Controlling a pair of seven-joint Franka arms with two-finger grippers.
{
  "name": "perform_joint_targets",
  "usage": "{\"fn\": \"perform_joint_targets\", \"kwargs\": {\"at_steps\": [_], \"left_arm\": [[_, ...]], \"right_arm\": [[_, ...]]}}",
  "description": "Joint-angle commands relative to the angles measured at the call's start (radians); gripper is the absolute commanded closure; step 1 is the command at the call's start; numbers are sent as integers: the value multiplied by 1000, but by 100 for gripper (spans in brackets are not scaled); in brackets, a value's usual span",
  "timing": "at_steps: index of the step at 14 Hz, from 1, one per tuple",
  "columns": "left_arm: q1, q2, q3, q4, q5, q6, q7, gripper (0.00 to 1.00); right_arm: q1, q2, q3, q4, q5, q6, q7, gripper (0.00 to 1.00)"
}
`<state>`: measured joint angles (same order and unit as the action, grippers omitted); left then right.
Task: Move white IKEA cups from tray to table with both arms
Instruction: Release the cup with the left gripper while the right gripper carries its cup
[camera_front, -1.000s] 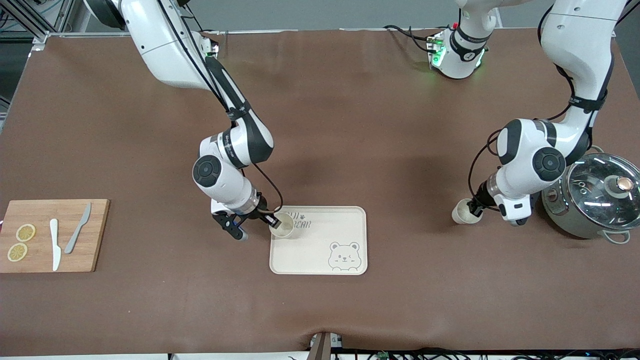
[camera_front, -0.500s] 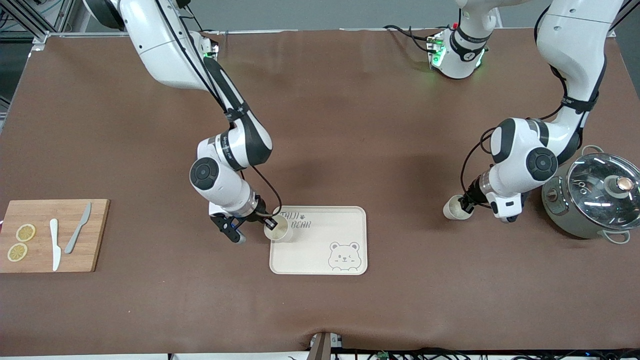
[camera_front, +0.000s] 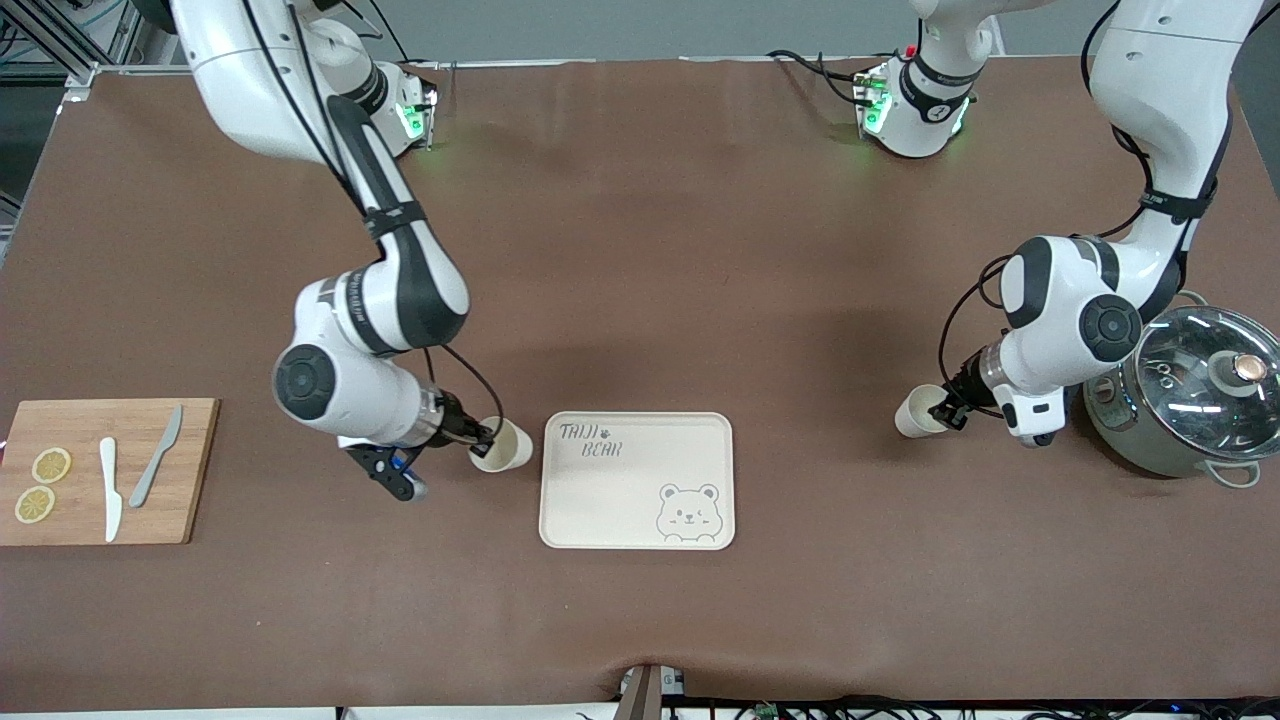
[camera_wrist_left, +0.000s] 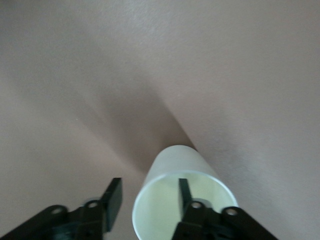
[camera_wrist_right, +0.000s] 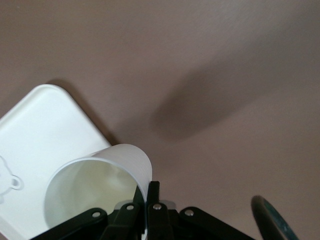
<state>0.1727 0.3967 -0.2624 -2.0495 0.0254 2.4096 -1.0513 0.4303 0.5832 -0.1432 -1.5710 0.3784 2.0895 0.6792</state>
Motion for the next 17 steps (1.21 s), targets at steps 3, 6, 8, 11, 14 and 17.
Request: {"fn": "perform_joint_targets", "kwargs": {"at_steps": [3, 6, 8, 11, 14, 17], "left_arm": [[4, -150, -24, 20, -25, -157, -3, 0], [5, -182, -26, 125, -25, -367, -1, 0], [5, -182, -26, 205, -27, -490, 1, 0], [5, -185, -26, 294, -27, -601, 2, 0], [5, -223, -24, 331, -27, -647, 2, 0], [8, -268, -23, 333, -25, -667, 22, 0]], "right_arm": [[-117, -238, -27, -340, -4, 43, -497, 100], [-182, -322, -96, -551, -29, 185, -847, 100], [-220, -324, -136, -590, -30, 204, -992, 100], [-234, -316, -205, -618, -154, 202, -1052, 100], [-246, -318, -220, -652, -211, 213, -1058, 100], [-248, -312, -220, -653, -211, 234, -1066, 100]]}}
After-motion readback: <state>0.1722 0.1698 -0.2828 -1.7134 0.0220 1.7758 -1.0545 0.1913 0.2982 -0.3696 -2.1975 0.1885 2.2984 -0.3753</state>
